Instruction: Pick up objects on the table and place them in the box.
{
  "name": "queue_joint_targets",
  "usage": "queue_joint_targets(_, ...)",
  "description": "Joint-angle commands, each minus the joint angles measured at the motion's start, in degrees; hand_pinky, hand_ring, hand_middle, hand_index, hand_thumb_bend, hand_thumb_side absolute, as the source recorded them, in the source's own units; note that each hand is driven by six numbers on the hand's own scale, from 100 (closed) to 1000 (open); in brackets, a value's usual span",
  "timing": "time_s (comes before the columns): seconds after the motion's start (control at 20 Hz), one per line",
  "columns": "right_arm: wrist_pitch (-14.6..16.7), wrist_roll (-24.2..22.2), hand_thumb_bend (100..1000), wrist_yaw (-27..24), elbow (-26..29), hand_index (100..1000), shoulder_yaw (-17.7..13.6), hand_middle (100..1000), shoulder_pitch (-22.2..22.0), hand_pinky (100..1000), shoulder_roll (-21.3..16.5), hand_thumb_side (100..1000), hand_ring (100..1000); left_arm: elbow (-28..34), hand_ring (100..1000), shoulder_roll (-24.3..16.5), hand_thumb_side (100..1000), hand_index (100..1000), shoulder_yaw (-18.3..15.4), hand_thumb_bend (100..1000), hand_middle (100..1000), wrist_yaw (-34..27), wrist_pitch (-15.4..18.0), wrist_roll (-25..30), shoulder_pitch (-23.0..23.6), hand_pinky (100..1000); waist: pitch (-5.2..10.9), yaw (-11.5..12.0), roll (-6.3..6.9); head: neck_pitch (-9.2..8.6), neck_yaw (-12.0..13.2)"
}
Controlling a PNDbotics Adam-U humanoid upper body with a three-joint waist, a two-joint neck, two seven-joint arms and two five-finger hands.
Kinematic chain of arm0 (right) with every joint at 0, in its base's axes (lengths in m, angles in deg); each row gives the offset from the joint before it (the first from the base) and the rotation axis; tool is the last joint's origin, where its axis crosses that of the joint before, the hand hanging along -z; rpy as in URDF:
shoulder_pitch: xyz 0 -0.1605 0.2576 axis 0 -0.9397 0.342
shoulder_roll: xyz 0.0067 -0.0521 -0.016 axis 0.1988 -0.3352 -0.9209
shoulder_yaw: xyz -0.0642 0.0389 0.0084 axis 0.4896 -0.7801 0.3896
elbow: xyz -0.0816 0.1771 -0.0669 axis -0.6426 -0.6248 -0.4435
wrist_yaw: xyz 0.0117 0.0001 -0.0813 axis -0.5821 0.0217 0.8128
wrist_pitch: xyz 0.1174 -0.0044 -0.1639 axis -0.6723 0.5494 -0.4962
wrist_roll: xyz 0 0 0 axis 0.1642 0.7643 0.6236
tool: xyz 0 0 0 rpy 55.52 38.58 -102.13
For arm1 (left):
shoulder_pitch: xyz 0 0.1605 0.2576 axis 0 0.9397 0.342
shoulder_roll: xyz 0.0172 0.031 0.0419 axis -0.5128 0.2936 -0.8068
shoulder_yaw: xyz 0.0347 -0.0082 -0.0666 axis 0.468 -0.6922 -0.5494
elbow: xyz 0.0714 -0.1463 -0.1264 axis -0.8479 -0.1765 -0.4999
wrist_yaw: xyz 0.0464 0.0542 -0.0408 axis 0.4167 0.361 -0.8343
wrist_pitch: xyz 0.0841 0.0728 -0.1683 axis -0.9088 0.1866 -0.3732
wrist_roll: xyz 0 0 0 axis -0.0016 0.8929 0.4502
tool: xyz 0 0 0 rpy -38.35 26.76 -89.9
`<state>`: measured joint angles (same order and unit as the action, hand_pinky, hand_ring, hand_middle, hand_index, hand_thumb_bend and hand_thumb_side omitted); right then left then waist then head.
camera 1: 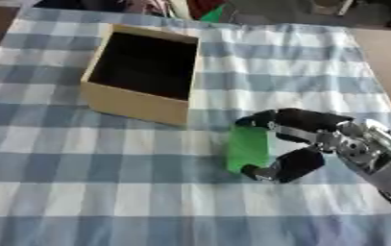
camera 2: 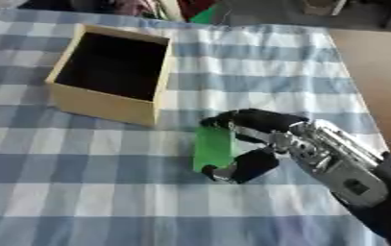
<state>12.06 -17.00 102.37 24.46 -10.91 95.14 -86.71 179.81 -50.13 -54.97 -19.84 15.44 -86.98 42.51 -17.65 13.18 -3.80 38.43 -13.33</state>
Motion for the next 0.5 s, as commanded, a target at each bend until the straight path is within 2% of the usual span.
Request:
queue_joint_targets(0.05, -1.5, 0.5, 319, 0.7, 1.0, 1000, -0.2, 785, 0.5, 831, -0.8, 629, 854, 1.0, 606, -0.6, 894, 729, 0.0, 100, 656, -0.2, 0.1, 0.4, -0.7, 694, 0.83, 0.1, -0.44, -0.63, -0.3)
queue_joint_targets(0.3, -3.9, 2.9, 263, -0.3, 1.0, 977, -0.1, 643, 0.5, 793, -0.1, 587, 798, 1.0, 607, -0.6, 895, 729, 0.0, 100, 657, 0.0, 0.0, 0.5, -0.7, 695, 0.67, 0.1, -0.46, -0.59, -0.3)
queue_joint_targets(0.5, -4.5, 6.3, 214, -2.1, 1.0, 973, 0.0, 509, 0.6, 765, 0.1, 458, 741, 1.0, 607, -0.5, 895, 729, 0.0, 100, 657, 0.1, -0.1, 0.7, -0.6, 695, 0.63, 0.1, -0.46, -0.63, -0.3)
